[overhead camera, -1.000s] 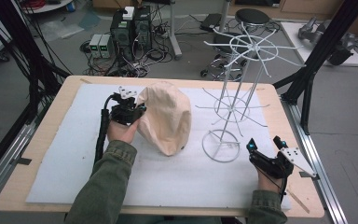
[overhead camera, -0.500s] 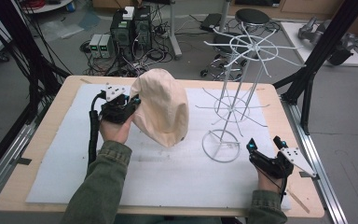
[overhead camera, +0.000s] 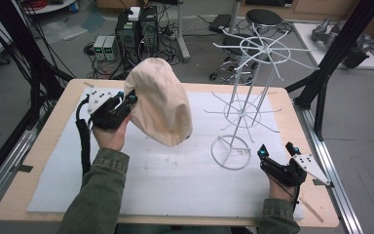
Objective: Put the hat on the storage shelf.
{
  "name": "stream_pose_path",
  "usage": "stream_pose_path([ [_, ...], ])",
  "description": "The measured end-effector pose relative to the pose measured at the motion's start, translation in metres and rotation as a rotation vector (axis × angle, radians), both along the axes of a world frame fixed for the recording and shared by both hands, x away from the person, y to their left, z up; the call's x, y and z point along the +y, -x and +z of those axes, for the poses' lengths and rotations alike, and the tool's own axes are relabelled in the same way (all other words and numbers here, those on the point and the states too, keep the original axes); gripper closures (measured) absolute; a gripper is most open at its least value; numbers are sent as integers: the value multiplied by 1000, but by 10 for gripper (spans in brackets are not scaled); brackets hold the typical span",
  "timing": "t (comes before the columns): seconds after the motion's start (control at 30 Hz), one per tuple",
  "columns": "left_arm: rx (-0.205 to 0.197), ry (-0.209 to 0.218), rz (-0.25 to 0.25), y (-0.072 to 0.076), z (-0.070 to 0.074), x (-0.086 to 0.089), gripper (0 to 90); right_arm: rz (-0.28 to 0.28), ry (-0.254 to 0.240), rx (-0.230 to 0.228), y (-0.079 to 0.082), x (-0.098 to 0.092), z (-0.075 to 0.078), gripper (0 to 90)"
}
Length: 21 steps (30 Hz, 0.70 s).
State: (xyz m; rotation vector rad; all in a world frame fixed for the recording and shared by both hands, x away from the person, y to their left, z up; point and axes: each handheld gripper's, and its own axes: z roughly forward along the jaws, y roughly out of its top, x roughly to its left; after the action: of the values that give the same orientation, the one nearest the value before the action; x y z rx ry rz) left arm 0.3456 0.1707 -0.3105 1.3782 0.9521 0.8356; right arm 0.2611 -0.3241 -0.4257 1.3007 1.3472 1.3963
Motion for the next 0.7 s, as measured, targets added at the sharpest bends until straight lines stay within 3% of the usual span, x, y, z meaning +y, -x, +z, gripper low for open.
stream_pose_path([
  [0.07,-16,9,-3,1,1,1,805,-3,1,-2,0,0,0,43],
  [0.1,-53,23,-8,4,4,4,805,-2,1,-4,0,0,0,43],
  [0.17,-71,31,-10,6,6,6,805,-4,3,-10,0,0,0,43],
  [0.2,-100,50,-19,9,9,8,805,-3,2,-4,1,0,0,43],
  [0.3,-126,68,-21,12,13,10,805,-4,2,-5,0,0,0,43],
  [0.37,-180,75,-23,19,21,11,805,-2,5,-7,0,0,0,43],
  [0.43,-193,79,-26,21,23,11,805,-5,9,-11,0,0,0,43],
  [0.47,-221,91,-42,25,28,11,805,-6,9,-9,1,0,0,43],
  [0.7,-273,95,-75,30,48,10,805,-5,7,-9,1,1,1,43],
])
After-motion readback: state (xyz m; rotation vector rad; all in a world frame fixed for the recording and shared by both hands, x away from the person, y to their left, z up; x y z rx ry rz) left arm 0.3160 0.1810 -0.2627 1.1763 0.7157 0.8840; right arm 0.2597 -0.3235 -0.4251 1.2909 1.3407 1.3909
